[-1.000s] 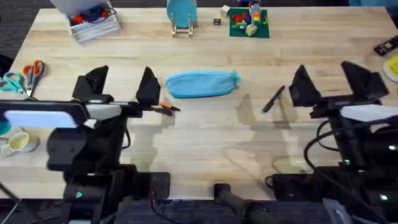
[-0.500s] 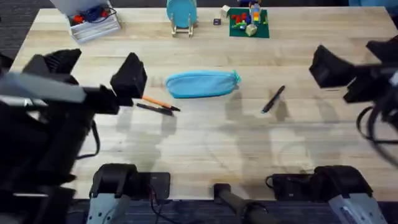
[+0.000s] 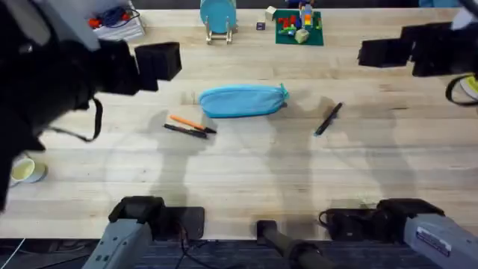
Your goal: Unzip the bag, pick up the pens from the table one at a time and place them inside, then zip the bag closed.
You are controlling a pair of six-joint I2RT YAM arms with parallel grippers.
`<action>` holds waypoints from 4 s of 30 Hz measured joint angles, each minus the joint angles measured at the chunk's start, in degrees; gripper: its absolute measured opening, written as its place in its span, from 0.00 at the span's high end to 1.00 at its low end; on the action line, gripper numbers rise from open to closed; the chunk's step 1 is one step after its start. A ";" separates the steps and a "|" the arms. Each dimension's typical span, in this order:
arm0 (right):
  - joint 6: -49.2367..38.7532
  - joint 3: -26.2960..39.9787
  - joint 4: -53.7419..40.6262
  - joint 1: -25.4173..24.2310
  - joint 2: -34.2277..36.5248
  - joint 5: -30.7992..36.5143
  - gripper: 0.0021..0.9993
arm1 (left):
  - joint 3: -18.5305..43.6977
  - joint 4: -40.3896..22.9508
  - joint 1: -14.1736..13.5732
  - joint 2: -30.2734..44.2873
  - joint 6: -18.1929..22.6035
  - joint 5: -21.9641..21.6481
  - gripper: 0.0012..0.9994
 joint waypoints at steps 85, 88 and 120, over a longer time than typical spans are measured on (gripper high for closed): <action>0.00 6.53 -6.29 0.00 10.48 -3.21 0.00 | 9.50 -24.40 9.10 30.46 76.29 35.34 0.01; 0.00 6.53 -6.29 0.00 10.50 -3.21 0.00 | 9.50 -25.13 11.35 31.08 78.94 36.83 0.01; 0.00 6.53 -6.29 0.00 10.48 -3.21 0.00 | 9.60 -26.05 13.86 51.26 94.34 49.66 0.01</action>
